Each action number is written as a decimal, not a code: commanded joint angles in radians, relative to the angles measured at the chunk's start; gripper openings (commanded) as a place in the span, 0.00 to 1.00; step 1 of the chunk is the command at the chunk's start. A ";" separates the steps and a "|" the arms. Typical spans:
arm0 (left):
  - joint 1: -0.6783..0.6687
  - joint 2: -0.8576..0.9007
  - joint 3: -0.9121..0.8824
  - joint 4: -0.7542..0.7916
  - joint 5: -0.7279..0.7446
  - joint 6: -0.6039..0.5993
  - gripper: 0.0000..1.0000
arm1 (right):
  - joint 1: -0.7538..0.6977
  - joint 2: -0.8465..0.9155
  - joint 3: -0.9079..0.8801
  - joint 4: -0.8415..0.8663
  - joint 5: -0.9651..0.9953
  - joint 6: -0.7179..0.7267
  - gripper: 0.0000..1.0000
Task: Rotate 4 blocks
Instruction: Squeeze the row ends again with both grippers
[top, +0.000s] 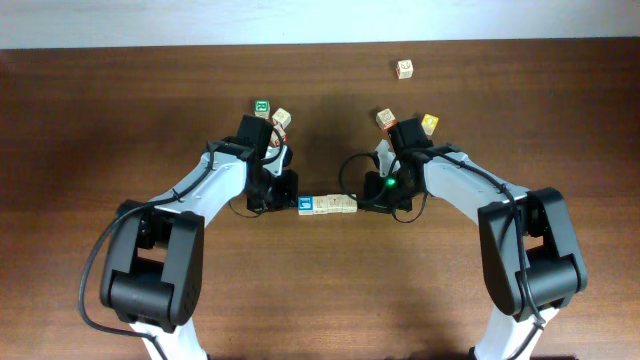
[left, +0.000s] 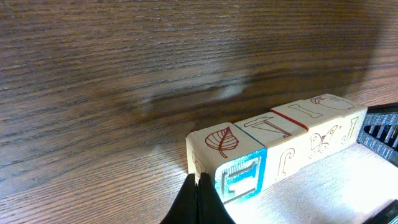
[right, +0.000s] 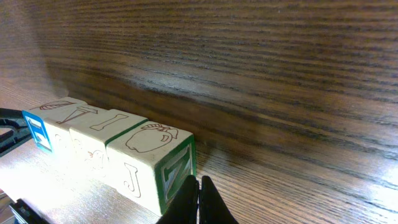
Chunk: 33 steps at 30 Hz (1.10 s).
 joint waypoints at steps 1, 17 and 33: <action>-0.006 0.011 -0.006 0.003 0.022 -0.006 0.00 | 0.008 0.009 -0.004 0.006 -0.006 0.004 0.05; -0.006 0.011 -0.006 0.003 0.023 -0.006 0.00 | 0.008 0.009 -0.004 0.024 -0.088 -0.097 0.04; -0.048 0.011 -0.006 0.016 0.025 -0.006 0.00 | 0.008 -0.037 -0.002 0.035 -0.140 -0.102 0.04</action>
